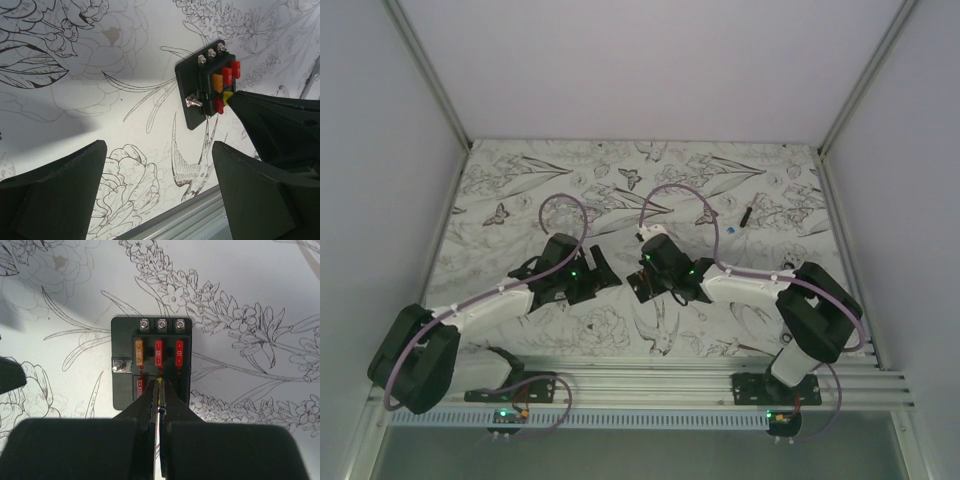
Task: Snap on the fuse box
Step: Install the fuse at the fuse box base.
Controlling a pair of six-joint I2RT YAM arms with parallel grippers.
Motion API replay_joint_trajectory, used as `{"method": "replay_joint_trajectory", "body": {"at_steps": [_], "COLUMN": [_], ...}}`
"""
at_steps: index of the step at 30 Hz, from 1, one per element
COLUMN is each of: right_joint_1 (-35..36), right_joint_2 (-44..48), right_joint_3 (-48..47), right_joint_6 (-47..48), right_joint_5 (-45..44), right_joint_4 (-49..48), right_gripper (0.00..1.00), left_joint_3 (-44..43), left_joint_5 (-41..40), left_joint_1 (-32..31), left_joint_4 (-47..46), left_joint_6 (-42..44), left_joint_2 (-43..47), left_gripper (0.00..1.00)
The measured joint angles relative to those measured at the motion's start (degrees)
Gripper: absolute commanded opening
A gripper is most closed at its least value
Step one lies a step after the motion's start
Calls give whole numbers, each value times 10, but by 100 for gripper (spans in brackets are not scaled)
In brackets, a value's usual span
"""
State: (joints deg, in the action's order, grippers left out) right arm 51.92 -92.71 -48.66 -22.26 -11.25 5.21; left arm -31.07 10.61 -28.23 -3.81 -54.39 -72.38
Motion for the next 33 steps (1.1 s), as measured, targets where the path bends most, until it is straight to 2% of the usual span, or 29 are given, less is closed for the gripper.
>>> {"method": "replay_joint_trajectory", "body": {"at_steps": [5,9,16,22,33], "right_joint_1": [1,1,1,1,0], "right_joint_2": [-20,-19,-18,-25,-68], "right_joint_3": [-34,-43,-78,-123,-166], "right_joint_6": [10,15,26,35,34], "right_joint_5": [-5,-4,-4,3,28], "right_joint_4": [26,45,140,214,270], "right_gripper": [0,11,27,28,26], "left_joint_3": [0,3,7,8,9], "left_joint_5": [0,0,0,0,3], "left_joint_1": [4,9,17,26,42], "left_joint_4": [0,0,8,17,39], "left_joint_6": [1,2,8,18,45], "left_joint_2": [13,22,34,47,57], "left_gripper": [92,93,94,95,97]}}
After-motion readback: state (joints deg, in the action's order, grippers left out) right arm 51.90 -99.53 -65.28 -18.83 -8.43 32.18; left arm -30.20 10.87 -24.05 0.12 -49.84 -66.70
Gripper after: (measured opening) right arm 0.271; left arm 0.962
